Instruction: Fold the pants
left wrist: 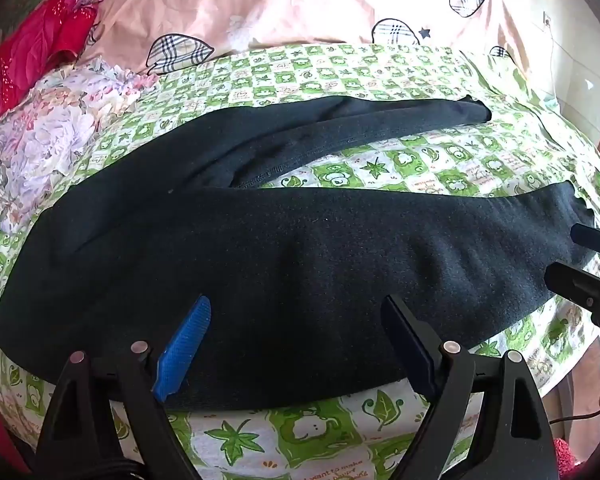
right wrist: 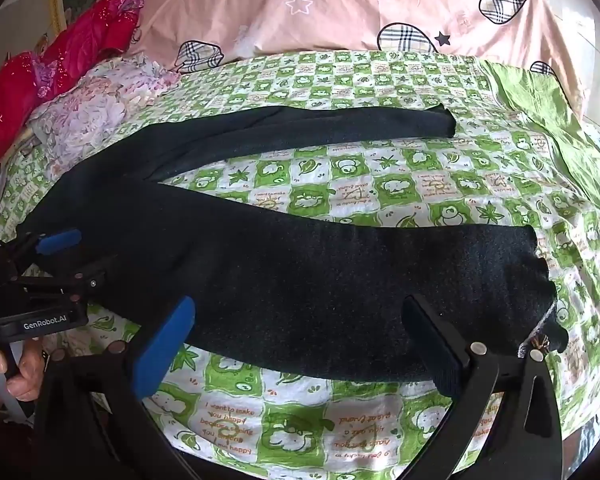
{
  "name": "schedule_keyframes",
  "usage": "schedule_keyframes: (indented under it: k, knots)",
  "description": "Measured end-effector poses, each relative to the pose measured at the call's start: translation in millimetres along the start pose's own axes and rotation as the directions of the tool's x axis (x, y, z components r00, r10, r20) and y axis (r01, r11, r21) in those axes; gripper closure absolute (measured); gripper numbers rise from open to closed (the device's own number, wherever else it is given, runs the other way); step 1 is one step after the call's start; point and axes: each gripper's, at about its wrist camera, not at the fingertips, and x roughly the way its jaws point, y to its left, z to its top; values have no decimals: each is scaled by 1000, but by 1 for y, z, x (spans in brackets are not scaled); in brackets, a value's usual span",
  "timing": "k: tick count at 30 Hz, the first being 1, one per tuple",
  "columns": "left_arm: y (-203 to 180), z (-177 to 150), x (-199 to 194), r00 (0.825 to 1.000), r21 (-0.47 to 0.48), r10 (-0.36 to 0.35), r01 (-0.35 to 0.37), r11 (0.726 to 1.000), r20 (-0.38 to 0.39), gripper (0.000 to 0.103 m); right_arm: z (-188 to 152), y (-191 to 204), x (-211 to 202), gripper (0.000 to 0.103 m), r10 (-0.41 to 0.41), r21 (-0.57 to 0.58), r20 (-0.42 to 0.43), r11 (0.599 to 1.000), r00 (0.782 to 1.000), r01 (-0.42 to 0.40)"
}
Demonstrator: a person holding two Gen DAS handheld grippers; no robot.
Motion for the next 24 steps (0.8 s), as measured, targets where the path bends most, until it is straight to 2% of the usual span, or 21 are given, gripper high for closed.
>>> schedule_keyframes:
  k: [24]
  knots:
    - [0,0,0,1000,11,-9,9,1000,-6,15,2,-1,1,0,22,16,-9,1000,1000,-21]
